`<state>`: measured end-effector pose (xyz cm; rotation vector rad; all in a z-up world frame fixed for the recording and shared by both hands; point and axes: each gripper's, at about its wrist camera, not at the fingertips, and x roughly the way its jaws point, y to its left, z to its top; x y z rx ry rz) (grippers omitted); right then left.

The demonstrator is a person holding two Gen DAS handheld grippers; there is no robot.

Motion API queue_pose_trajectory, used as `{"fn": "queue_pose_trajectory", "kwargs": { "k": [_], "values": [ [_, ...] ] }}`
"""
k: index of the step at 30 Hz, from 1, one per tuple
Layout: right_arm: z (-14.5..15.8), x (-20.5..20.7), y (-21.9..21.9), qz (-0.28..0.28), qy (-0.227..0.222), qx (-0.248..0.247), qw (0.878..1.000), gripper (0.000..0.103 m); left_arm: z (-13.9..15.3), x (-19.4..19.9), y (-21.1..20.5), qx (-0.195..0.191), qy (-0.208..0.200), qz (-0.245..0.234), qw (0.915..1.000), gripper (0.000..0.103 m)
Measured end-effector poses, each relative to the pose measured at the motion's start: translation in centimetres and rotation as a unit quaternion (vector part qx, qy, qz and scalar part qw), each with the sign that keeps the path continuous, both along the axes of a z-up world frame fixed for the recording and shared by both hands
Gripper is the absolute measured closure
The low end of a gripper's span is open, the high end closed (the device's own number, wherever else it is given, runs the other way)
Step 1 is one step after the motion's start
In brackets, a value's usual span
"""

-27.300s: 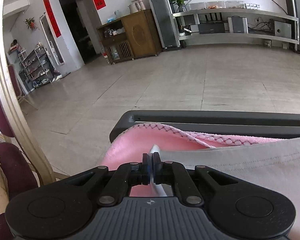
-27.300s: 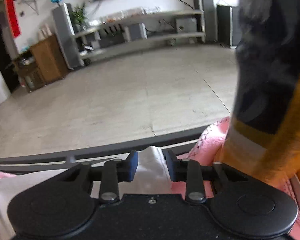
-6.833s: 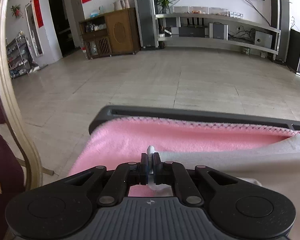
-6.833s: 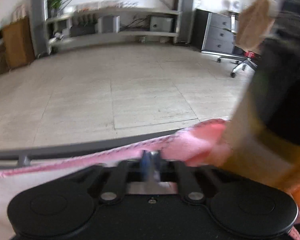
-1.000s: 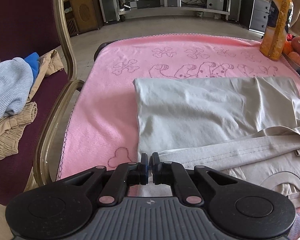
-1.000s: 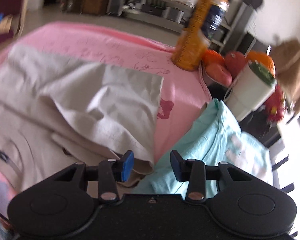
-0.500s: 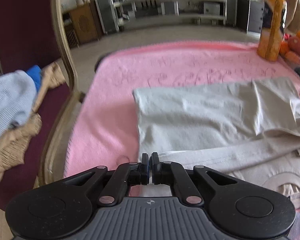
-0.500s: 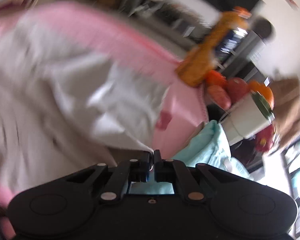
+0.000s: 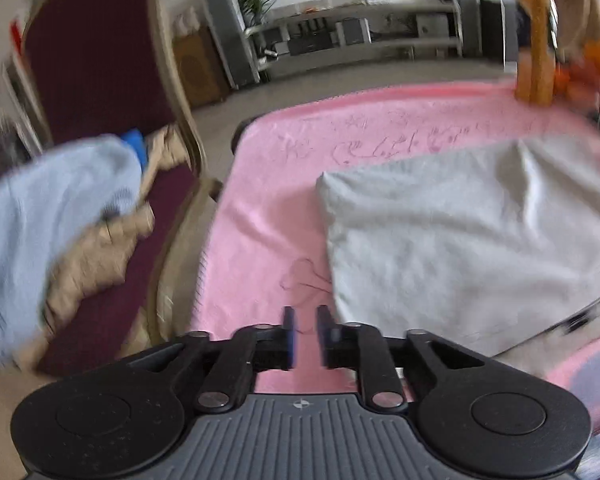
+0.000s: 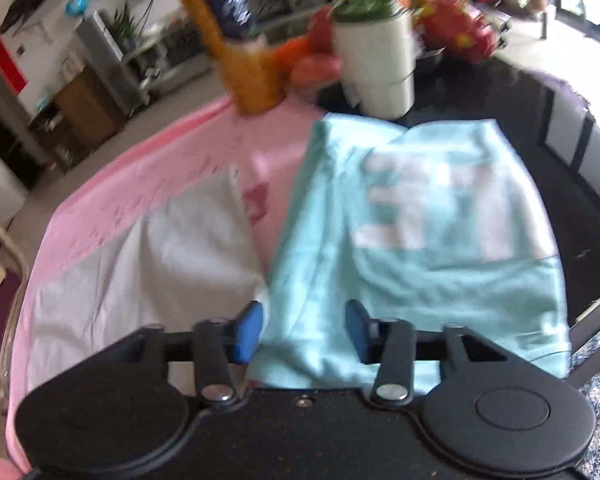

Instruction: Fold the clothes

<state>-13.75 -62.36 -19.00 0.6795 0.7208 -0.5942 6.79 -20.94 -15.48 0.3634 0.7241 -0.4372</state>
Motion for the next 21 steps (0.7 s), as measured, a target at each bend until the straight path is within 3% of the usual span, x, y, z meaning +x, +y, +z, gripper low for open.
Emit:
{"fn": "queue_pose_trajectory", "kwargs": {
  "k": [3, 5, 10, 15, 17, 21],
  "values": [
    [-0.1, -1.0, -0.6, -0.016, -0.036, 0.031, 0.999, 0.054, 0.7, 1.3, 1.8, -0.066, 0.046, 0.036, 0.9961, 0.067],
    [-0.4, -1.2, -0.9, -0.019, -0.056, 0.053, 0.997, 0.056, -0.1, 2.7, 2.1, -0.084, 0.094, 0.072, 0.9894, 0.067],
    [-0.8, -0.1, -0.4, -0.005, -0.083, 0.08, 0.993, 0.066, -2.7, 4.8, 2.8, -0.139, 0.219, 0.135, 0.9564, 0.077],
    [-0.8, 1.2, 0.6, 0.013, -0.073, 0.077, 0.994, 0.066, -4.0, 5.0, 2.1, -0.108, 0.234, 0.15, 0.9545, 0.079],
    [-0.8, 1.5, 0.8, 0.017, -0.069, 0.074, 0.995, 0.066, -4.6, 5.2, 2.0, -0.115, 0.254, 0.149, 0.9487, 0.079],
    [-0.7, 1.5, 0.9, 0.014, -0.068, 0.066, 0.995, 0.065, -4.7, 5.2, 1.6, -0.121, 0.262, 0.144, 0.9466, 0.079]
  ]
}}
